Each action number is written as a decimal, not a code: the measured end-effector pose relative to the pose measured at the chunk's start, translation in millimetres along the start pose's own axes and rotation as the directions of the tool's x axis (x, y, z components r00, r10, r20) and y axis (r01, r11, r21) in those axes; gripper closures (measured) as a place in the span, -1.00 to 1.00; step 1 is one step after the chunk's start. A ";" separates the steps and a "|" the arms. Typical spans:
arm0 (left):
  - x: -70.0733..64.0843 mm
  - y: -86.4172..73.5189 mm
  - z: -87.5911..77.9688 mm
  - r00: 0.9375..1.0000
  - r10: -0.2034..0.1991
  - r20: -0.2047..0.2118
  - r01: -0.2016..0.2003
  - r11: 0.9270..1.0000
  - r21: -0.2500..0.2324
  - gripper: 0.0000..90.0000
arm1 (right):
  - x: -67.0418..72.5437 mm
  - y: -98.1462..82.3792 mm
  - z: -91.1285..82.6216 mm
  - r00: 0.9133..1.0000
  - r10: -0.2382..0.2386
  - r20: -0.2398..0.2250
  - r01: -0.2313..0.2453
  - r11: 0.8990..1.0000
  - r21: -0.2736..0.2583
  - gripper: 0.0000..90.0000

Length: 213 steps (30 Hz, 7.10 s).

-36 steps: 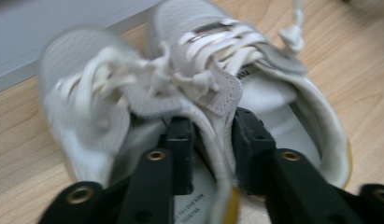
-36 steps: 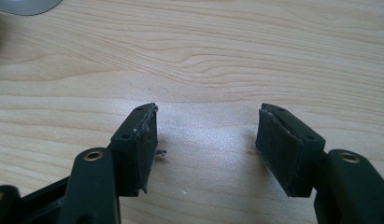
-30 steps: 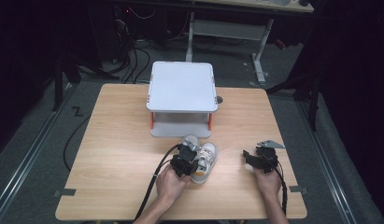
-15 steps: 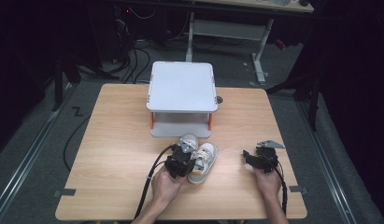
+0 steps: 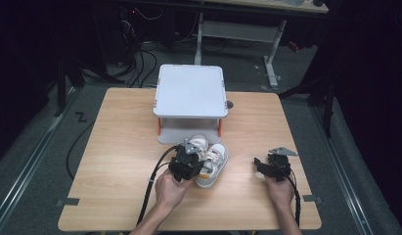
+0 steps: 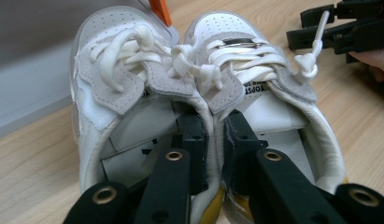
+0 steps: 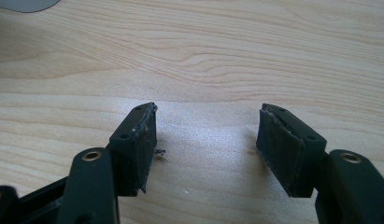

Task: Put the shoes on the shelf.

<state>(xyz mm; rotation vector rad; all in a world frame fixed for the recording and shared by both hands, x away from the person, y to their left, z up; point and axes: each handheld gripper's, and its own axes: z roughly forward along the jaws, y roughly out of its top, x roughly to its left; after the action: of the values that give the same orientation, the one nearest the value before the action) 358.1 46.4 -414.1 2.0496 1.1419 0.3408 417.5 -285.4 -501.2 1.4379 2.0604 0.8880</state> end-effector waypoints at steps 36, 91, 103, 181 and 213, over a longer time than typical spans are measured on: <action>61.7 23.2 31.3 0.971 -0.046 -0.233 0.020 0.993 -0.112 0.80 | 47.4 77.0 -39.0 0.961 -0.106 -0.257 0.065 0.984 -0.164 0.65; 73.6 34.1 30.4 0.959 -0.154 -0.239 0.111 0.977 -0.184 -0.37 | 142.1 212.0 -3.0 0.920 -0.320 -0.224 0.282 0.941 -0.187 0.82; 61.5 -4.0 11.7 0.948 -0.159 -0.275 0.151 0.987 -0.050 -0.67 | 142.2 212.1 -2.8 0.920 -0.320 -0.225 0.281 0.941 -0.187 0.82; 87.1 2.0 10.7 0.955 -0.184 -0.231 0.156 0.979 -0.133 -0.33 | 117.8 192.4 -39.0 0.928 -0.261 -0.265 0.211 0.956 -0.205 0.31; 97.4 -43.7 -73.0 0.973 -0.196 -0.125 0.165 0.960 -0.226 -0.52 | 31.7 89.5 -89.5 0.958 -0.121 -0.258 0.057 0.968 -0.242 0.20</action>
<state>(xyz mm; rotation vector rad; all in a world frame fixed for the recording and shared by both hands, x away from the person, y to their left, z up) 346.4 175.1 -407.7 1.7405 1.3107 0.5073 401.5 -255.5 -375.2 1.1407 2.1084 1.3021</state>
